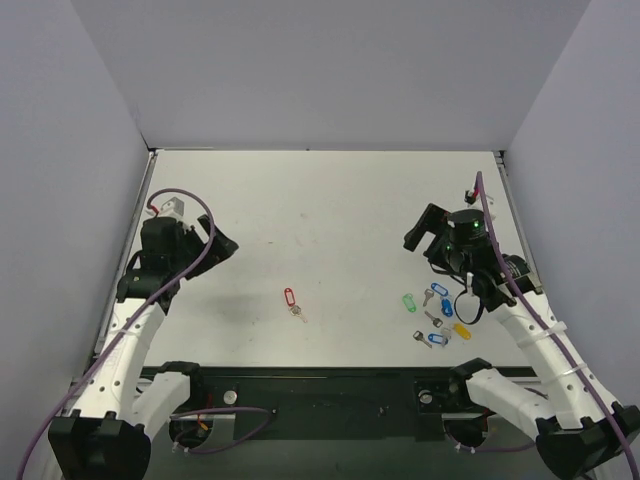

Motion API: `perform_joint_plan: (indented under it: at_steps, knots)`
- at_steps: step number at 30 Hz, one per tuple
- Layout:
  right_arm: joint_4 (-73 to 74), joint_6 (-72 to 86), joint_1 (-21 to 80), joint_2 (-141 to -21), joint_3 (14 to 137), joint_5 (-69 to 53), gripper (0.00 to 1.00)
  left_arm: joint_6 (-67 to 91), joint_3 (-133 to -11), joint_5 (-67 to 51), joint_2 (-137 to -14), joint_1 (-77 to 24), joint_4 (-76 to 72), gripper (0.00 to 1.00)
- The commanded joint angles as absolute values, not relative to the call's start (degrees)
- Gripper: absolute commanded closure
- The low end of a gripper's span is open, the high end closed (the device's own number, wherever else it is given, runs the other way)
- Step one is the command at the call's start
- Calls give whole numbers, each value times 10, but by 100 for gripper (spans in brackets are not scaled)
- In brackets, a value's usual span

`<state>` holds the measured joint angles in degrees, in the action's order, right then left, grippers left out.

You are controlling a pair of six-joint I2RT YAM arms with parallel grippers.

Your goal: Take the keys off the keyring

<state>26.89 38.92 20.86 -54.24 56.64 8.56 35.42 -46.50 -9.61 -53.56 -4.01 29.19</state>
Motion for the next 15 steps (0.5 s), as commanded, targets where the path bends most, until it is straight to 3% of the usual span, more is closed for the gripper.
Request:
perform_joint_plan:
  at_steps: [1, 12, 15]
  knots:
    - [298, 408, 247, -533, 560, 49, 0, 350, -478, -88, -513, -39, 323, 3]
    - [264, 400, 331, -596, 556, -23, 1, 323, -436, -146, -464, -53, 311, 3]
    - [246, 408, 336, -603, 550, -40, 2, 328, -437, -111, -473, -87, 302, 3]
